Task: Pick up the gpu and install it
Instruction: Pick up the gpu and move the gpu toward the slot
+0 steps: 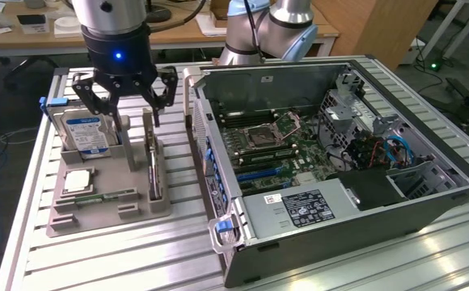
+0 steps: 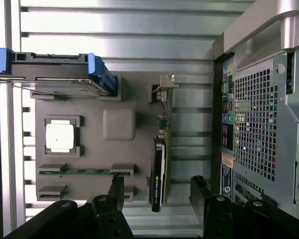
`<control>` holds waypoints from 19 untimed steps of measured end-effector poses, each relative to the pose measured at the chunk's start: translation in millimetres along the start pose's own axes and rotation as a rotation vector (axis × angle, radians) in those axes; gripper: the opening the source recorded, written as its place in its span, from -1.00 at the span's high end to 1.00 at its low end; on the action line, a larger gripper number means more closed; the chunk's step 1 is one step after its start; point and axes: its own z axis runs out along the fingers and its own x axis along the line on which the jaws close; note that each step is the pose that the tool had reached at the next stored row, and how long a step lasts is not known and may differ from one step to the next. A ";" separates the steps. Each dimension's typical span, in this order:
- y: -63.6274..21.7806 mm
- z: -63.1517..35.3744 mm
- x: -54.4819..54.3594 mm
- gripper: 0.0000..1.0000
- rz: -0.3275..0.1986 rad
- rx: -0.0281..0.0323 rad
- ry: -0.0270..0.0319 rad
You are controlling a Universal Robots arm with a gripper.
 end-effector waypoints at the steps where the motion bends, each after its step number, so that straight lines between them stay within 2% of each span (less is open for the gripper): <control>1: -0.1 1.1 -0.5 -0.29 0.000 0.0002 0.0001; 5: -0.2 6.9 -4.2 -0.29 0.000 0.0000 0.0003; 19: -0.8 23.7 -4.0 -0.29 0.000 0.0000 0.0004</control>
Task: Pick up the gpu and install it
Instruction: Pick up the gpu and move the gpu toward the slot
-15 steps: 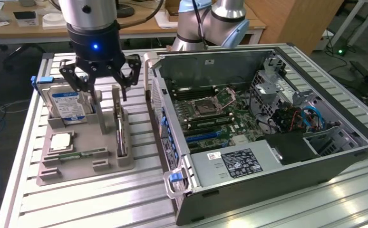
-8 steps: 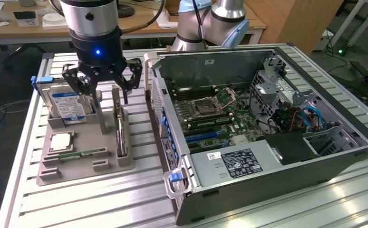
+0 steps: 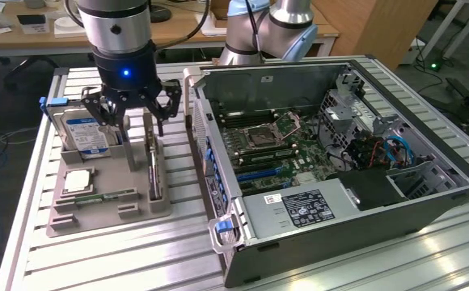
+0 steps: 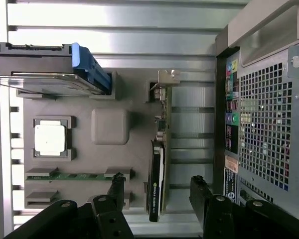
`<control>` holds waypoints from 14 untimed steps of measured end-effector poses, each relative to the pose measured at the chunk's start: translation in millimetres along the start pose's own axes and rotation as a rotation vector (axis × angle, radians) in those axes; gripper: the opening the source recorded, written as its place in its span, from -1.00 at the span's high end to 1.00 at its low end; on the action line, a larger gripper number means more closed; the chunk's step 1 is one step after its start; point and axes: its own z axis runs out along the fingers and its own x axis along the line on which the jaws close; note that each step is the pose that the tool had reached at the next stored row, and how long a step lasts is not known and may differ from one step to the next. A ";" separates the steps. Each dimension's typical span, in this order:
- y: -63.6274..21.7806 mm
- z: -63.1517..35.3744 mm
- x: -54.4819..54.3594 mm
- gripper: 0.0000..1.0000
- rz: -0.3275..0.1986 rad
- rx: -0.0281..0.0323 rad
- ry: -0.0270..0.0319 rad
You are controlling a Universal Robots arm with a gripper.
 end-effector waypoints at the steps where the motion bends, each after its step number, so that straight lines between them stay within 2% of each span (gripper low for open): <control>1: -0.1 1.2 0.0 -0.29 0.000 0.0001 0.0000; 14: -3.1 15.3 0.2 -0.29 0.000 0.0001 0.0000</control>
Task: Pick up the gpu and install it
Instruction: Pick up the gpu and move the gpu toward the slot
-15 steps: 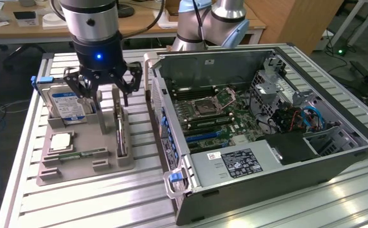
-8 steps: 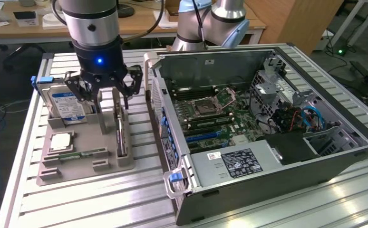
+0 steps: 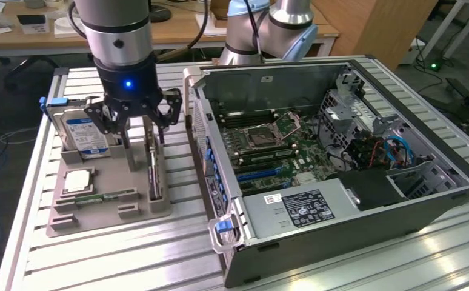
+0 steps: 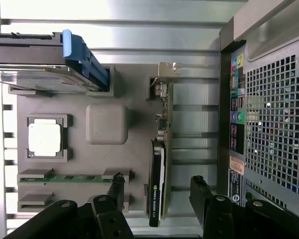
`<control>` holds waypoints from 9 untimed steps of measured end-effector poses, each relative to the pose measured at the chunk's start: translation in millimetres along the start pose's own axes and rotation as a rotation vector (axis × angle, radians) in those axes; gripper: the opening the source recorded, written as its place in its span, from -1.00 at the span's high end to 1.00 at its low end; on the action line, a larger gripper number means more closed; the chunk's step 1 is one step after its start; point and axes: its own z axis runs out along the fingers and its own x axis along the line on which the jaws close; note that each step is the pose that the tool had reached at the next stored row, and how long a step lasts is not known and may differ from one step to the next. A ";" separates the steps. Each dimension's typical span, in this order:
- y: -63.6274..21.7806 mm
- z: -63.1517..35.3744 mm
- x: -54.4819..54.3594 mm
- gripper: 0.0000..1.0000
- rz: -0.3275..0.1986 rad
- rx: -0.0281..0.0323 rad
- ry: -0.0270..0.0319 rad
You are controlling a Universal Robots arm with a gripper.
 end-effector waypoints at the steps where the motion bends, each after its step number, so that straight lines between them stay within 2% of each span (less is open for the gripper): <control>1: 0.0 1.6 0.0 -0.29 0.000 0.0000 0.0000; 9: -0.3 16.0 0.1 -0.29 0.000 0.0007 0.0000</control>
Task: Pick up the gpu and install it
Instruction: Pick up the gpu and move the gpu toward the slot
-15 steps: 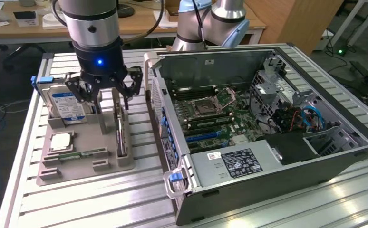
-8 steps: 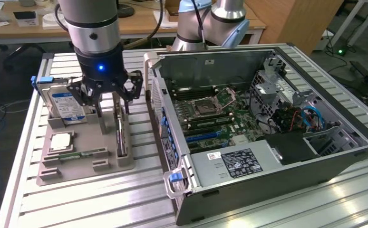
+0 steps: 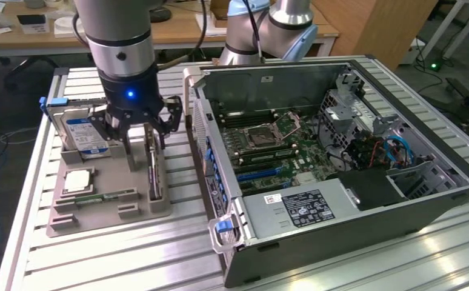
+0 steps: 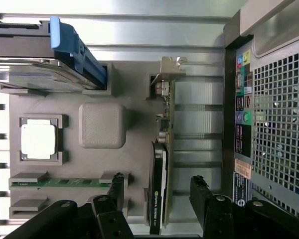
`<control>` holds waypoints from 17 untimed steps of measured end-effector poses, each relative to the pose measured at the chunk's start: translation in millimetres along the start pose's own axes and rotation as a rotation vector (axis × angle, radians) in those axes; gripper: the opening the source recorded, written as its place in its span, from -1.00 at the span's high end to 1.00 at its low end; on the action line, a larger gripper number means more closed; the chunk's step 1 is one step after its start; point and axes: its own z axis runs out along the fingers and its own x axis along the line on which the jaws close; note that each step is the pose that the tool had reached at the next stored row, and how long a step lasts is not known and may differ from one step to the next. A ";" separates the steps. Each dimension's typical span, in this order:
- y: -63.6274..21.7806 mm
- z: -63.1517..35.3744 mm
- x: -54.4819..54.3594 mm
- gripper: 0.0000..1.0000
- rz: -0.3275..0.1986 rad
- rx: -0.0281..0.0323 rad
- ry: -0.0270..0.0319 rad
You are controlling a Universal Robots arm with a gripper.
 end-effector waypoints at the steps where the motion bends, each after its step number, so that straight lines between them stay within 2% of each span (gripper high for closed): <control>1: 0.2 1.8 -0.1 -0.29 0.000 0.0002 0.0001; 17: 0.0 26.2 -0.8 -0.29 0.000 0.0005 0.0000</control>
